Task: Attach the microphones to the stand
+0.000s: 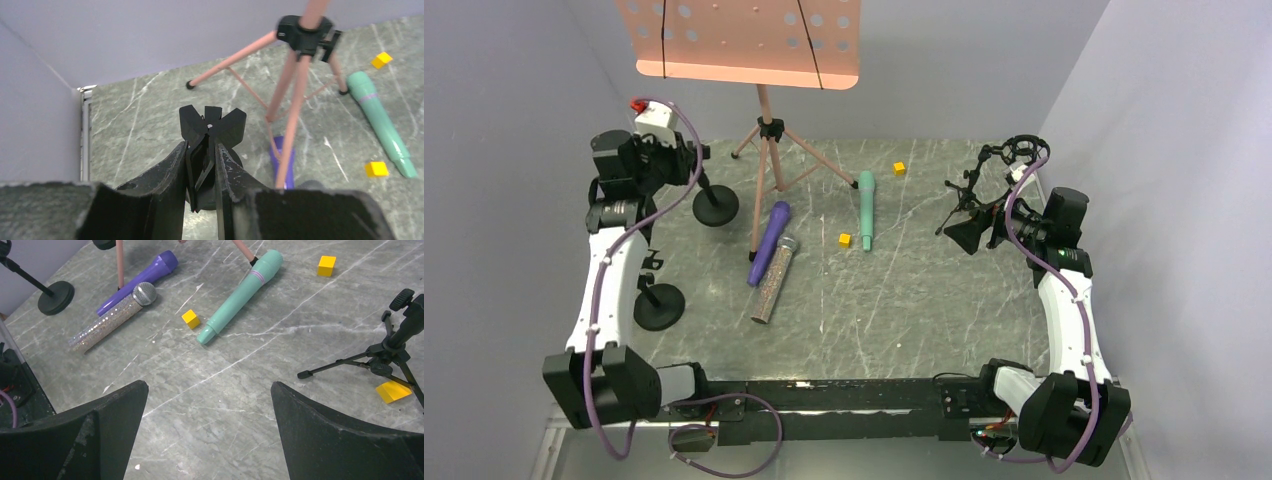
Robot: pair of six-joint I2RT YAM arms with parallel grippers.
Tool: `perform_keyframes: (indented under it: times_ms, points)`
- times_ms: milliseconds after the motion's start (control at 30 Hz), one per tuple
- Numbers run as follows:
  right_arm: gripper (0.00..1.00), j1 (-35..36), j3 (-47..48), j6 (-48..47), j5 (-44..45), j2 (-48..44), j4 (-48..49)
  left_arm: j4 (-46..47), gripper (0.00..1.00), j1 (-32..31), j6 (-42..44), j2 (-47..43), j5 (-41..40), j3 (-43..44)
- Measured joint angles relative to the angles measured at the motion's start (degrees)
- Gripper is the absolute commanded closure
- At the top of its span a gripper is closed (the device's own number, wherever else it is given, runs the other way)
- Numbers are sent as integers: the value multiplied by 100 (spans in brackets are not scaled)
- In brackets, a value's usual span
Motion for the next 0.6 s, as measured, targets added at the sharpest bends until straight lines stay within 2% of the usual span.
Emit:
perform_keyframes:
  times_ms: [400, 600]
  points:
    - [0, -11, 0, -50, 15, 13, -20, -1043, 100, -1471, 164, -1779, -341, -461]
    - [0, -11, 0, -94, 20, 44, -44, -1445, 100, -1982, 87, -2020, 0, -387]
